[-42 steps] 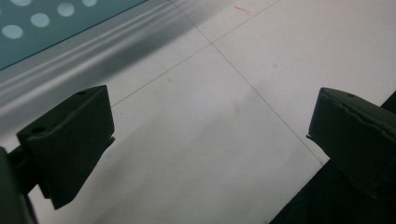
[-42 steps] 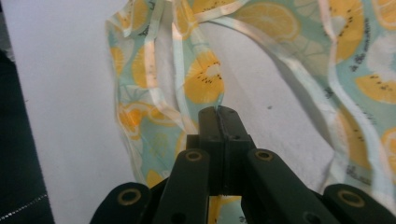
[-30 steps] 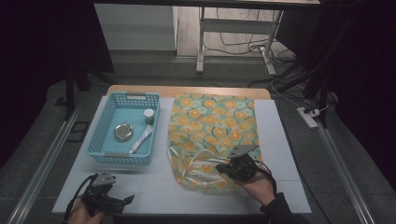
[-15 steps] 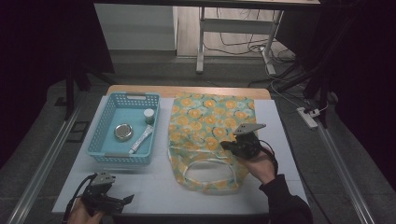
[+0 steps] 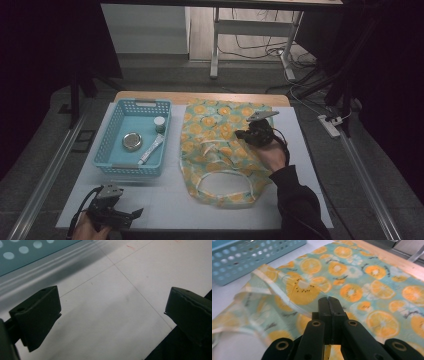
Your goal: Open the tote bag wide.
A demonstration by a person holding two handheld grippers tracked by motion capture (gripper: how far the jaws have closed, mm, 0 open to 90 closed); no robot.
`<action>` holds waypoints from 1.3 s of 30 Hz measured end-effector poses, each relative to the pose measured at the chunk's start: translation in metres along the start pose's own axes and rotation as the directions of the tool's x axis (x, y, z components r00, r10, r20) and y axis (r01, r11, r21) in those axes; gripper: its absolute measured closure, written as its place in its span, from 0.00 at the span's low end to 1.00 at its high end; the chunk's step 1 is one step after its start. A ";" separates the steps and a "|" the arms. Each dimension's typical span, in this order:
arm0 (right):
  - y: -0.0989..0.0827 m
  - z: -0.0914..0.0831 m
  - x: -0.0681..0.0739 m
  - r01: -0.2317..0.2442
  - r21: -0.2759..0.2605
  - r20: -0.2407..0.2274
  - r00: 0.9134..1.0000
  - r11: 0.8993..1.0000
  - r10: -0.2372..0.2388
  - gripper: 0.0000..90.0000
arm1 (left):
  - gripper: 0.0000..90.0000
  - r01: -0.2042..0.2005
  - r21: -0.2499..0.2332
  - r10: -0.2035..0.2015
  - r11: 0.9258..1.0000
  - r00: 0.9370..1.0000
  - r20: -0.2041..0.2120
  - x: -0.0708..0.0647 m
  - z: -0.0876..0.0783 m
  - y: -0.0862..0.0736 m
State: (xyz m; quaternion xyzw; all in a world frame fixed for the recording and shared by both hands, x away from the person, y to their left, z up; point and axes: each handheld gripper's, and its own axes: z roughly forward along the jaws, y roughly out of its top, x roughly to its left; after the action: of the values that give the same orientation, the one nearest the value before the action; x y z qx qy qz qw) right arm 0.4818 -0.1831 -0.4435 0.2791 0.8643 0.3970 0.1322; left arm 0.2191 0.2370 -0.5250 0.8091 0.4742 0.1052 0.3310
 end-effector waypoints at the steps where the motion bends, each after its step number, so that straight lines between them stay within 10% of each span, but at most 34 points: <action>1: 0.002 0.003 -0.003 -0.002 0.001 0.004 1.000 1.000 0.002 1.00 | 0.01 -0.001 0.000 0.001 1.000 1.000 0.000 0.000 0.000 0.000; 28: -0.023 0.078 -0.053 -0.053 0.162 0.084 0.996 0.985 0.040 0.99 | 0.01 -0.005 0.004 0.005 1.000 1.000 0.000 0.000 0.000 0.000; 39: -0.022 0.067 -0.058 -0.096 0.108 0.086 0.992 0.989 0.087 0.68 | 0.01 -0.009 0.003 0.009 1.000 1.000 -0.001 -0.001 0.000 0.000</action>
State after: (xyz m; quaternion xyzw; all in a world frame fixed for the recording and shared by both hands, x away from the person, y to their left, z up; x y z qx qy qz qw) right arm 0.5506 -0.1879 -0.5028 0.3414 0.8655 0.3418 0.1326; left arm 0.2186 0.2362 -0.5248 0.8115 0.4710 0.1065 0.3291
